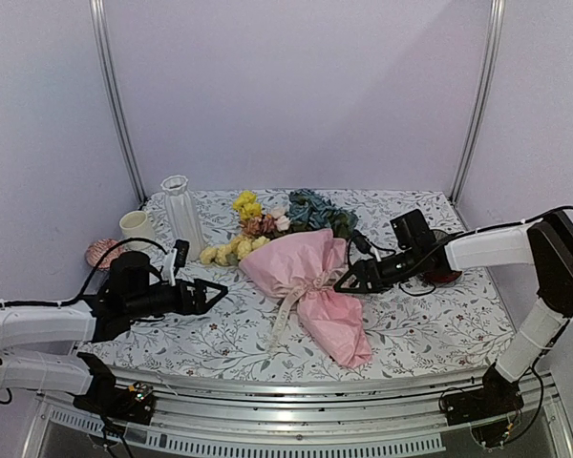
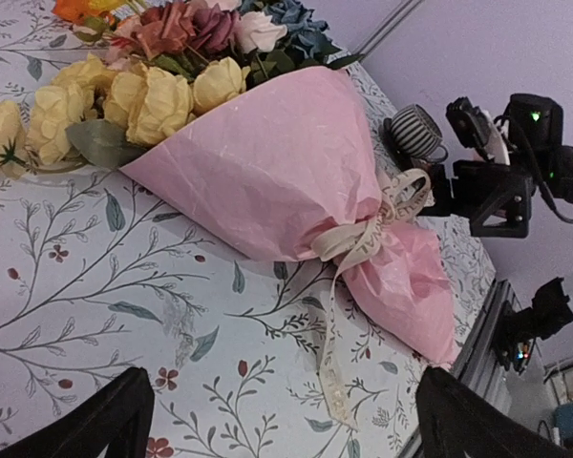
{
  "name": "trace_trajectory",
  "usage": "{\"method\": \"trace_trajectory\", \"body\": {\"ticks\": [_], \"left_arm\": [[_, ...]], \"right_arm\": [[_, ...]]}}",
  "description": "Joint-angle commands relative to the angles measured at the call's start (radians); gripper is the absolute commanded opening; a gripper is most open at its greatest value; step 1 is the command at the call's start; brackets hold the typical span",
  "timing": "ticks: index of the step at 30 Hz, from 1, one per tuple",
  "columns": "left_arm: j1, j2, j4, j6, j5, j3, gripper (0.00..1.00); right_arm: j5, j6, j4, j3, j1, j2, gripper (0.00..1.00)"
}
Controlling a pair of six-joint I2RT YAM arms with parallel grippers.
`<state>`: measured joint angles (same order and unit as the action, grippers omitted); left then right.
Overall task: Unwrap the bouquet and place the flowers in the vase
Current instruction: Adjust the tied bouquet at the center of the board.
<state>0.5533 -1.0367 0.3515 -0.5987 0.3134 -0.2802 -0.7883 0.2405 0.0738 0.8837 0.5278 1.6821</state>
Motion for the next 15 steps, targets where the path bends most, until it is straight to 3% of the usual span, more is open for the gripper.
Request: {"method": "trace_trajectory", "body": {"ticks": [1,7,9,11,15], "left_arm": [[0.121,-0.080,-0.020,0.112,-0.104,-0.098,0.98],[0.270,-0.251,-0.065,0.139,-0.226,-0.210,0.83],[0.322,-0.309,-0.061,0.141,-0.236,-0.237,0.67],[0.352,-0.374,-0.077,0.145,-0.235,-0.275,0.58],[0.403,-0.484,-0.157,0.139,-0.290,-0.362,0.61]], "right_arm": [[0.090,-0.046,0.045,0.011,-0.058,-0.044,0.99],[0.189,-0.015,0.002,-0.030,-0.109,-0.107,0.99],[0.253,-0.010,-0.006,-0.041,-0.109,-0.133,0.99],[0.336,0.010,-0.019,-0.059,-0.110,-0.169,0.98],[0.431,0.022,-0.077,-0.131,-0.109,-0.275,0.98]]}}
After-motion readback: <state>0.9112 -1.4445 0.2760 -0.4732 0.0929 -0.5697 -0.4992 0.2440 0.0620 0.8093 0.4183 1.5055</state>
